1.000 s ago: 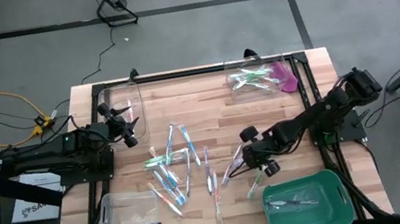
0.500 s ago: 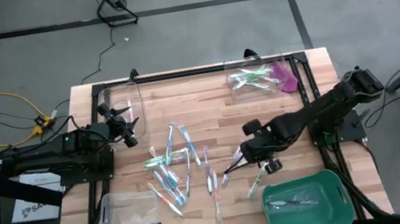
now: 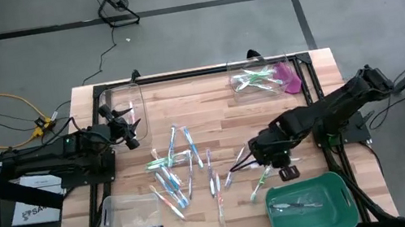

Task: Pick & Place Toothbrushes
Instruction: Put the violet toothbrush into the green bin

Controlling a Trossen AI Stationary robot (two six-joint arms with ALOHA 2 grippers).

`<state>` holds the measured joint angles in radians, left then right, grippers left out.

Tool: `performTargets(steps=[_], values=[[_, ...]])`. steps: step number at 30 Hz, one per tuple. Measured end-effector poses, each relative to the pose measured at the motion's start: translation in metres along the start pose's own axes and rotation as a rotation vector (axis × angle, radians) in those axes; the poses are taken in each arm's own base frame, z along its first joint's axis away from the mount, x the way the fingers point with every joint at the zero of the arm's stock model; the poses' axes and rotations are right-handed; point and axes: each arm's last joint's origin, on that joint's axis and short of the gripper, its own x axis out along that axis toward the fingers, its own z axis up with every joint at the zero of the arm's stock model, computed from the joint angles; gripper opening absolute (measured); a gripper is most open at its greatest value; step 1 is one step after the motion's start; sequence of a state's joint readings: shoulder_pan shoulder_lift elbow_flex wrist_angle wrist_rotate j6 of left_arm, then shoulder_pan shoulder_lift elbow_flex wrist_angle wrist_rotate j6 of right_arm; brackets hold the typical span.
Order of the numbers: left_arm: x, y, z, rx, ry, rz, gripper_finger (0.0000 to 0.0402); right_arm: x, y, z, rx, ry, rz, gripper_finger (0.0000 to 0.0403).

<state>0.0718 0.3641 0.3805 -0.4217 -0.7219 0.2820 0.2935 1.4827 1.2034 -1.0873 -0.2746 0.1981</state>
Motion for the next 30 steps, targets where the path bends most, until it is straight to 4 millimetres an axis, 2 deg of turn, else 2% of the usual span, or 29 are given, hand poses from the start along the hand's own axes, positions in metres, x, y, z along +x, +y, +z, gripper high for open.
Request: performTargets(steps=[5, 11, 23, 30], values=[[0.000, 0.000, 0.000, -0.001, 0.000, 0.000, 0.0221, 0.002, 0.011, -0.004, 0.041, 0.043, 0.115, 0.0025], [0.000, 0.000, 0.000, -0.003, 0.000, 0.000, 0.0221, 0.007, 0.032, -0.010, 0.076, 0.083, 0.132, 0.0025], [0.000, 0.000, 0.000, -0.011, 0.000, 0.000, 0.0221, 0.020, 0.082, -0.036, 0.143, 0.153, 0.076, 0.0025], [0.000, 0.000, 0.000, -0.019, 0.000, 0.000, 0.0221, 0.025, 0.105, -0.049, 0.095, 0.131, 0.039, 0.0025]])
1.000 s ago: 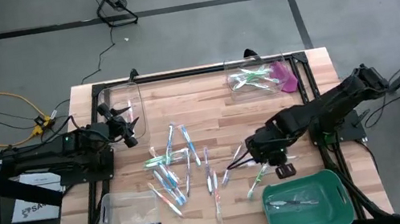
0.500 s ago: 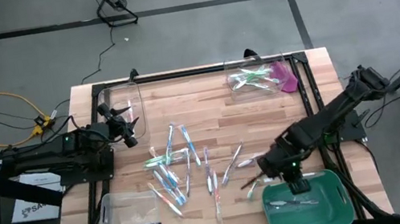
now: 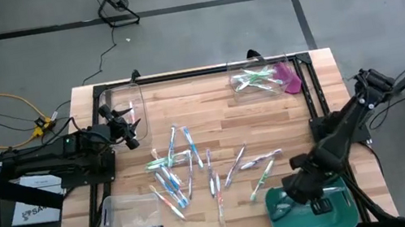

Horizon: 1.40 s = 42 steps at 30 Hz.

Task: Pick & Place Toothbrushes
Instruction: Put the violet toothbrush into the green bin, then put the green toothbrush into the top right transparent bin

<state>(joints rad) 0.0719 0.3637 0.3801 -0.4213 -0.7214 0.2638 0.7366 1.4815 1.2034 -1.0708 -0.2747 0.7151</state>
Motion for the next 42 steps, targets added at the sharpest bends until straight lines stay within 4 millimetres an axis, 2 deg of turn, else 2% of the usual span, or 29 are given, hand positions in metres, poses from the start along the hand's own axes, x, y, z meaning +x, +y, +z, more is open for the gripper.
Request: performTargets(steps=[3, 12, 19, 25, 30, 42], values=[[0.000, 0.000, 0.000, 0.000, 0.000, 0.000, 0.0221, 0.003, 0.009, -0.003, -0.015, -0.054, -0.011, 0.0025], [0.000, 0.000, 0.000, -0.006, 0.000, -0.001, 0.0221, 0.006, 0.024, -0.005, 0.106, -0.174, -0.004, 0.0025], [0.000, 0.000, 0.000, -0.006, 0.000, 0.000, 0.0221, 0.009, 0.033, -0.014, 0.064, -0.250, -0.065, 0.0027], [0.000, 0.000, 0.000, -0.005, 0.000, -0.001, 0.0221, 0.018, 0.040, -0.019, 0.028, -0.289, -0.122, 0.0046], [0.000, 0.000, 0.000, -0.005, 0.000, 0.000, 0.0221, 0.026, 0.042, -0.017, 0.024, -0.278, -0.133, 0.0050], [0.000, 0.000, 0.000, -0.006, 0.000, -0.001, 0.0221, 0.027, 0.041, -0.015, 0.063, -0.325, -0.162, 0.0052]])
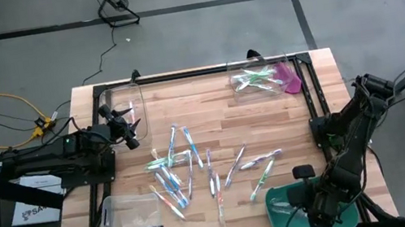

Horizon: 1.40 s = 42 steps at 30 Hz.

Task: Pick & Place Toothbrushes
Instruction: Put the green toothbrush into the top right transparent bin

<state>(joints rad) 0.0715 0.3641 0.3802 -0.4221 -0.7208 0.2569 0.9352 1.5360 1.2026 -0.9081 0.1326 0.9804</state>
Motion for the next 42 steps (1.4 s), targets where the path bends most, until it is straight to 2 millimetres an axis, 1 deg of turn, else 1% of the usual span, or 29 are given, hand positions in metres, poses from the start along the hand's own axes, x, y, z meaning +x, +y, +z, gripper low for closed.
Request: performTargets(steps=[4, 10, 16, 19, 22, 30, 36, 38, 42], values=[[0.000, 0.000, 0.000, 0.000, 0.000, 0.001, 0.0221, 0.000, -0.001, 0.002, 0.085, 0.004, 0.001, 0.0052], [0.000, 0.000, 0.000, 0.000, 0.000, 0.000, 0.0221, 0.001, -0.007, 0.009, 0.321, 0.079, 0.035, 0.0052], [0.000, 0.000, 0.000, -0.001, 0.000, 0.000, 0.0221, 0.003, -0.017, 0.021, 0.369, 0.117, 0.046, 0.0052], [0.000, 0.000, 0.000, 0.000, 0.000, 0.001, 0.0221, 0.003, -0.022, 0.026, 0.329, 0.142, 0.056, 0.0052], [0.000, 0.000, 0.000, -0.001, 0.000, 0.000, 0.0221, 0.004, -0.029, 0.029, 0.255, 0.157, 0.039, 0.0052], [0.000, 0.000, 0.000, -0.001, 0.000, 0.001, 0.0221, 0.004, -0.047, 0.034, 0.008, 0.122, -0.106, 0.0052], [0.000, 0.000, 0.000, -0.001, 0.000, 0.000, 0.0221, 0.003, -0.052, 0.037, -0.161, 0.075, -0.185, 0.0052], [0.000, 0.000, 0.000, -0.001, 0.000, 0.000, 0.0221, 0.004, -0.053, 0.038, -0.196, 0.051, -0.218, 0.0052], [0.000, 0.000, 0.000, -0.001, 0.000, 0.000, 0.0221, 0.008, -0.061, 0.038, -0.188, 0.066, -0.263, 0.0053]])
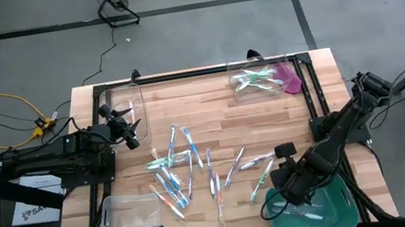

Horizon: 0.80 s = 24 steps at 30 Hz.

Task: Pick & Place Toothbrushes
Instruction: Put the green toothbrush into the top right transparent bin

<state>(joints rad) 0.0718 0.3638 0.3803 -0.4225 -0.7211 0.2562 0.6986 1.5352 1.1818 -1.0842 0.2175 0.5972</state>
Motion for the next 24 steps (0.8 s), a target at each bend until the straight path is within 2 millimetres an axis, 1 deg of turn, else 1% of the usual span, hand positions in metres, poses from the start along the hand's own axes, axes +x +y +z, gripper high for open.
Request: performTargets(steps=[4, 8, 11, 13, 17, 24], values=[[0.000, 0.000, 0.000, 0.000, 0.000, 0.000, 0.0221, 0.018, -0.009, -0.010, -0.013, 0.078, -0.046, 0.0069], [0.000, 0.000, 0.000, 0.001, 0.001, 0.000, 0.0221, 0.035, -0.019, -0.019, -0.078, 0.142, -0.086, 0.0101], [0.000, 0.000, 0.000, 0.001, 0.001, 0.000, 0.0221, 0.043, -0.027, -0.022, -0.096, 0.168, -0.106, 0.0125], [0.000, 0.000, 0.000, 0.001, 0.001, 0.000, 0.0221, 0.046, -0.032, -0.020, -0.100, 0.167, -0.122, 0.0139], [0.000, 0.000, 0.000, 0.001, 0.001, 0.000, 0.0221, 0.052, -0.037, -0.012, -0.144, 0.117, -0.091, 0.0157], [0.000, 0.000, -0.001, 0.005, 0.005, -0.001, 0.0221, 0.065, -0.043, -0.001, -0.303, 0.017, 0.003, 0.0161]])
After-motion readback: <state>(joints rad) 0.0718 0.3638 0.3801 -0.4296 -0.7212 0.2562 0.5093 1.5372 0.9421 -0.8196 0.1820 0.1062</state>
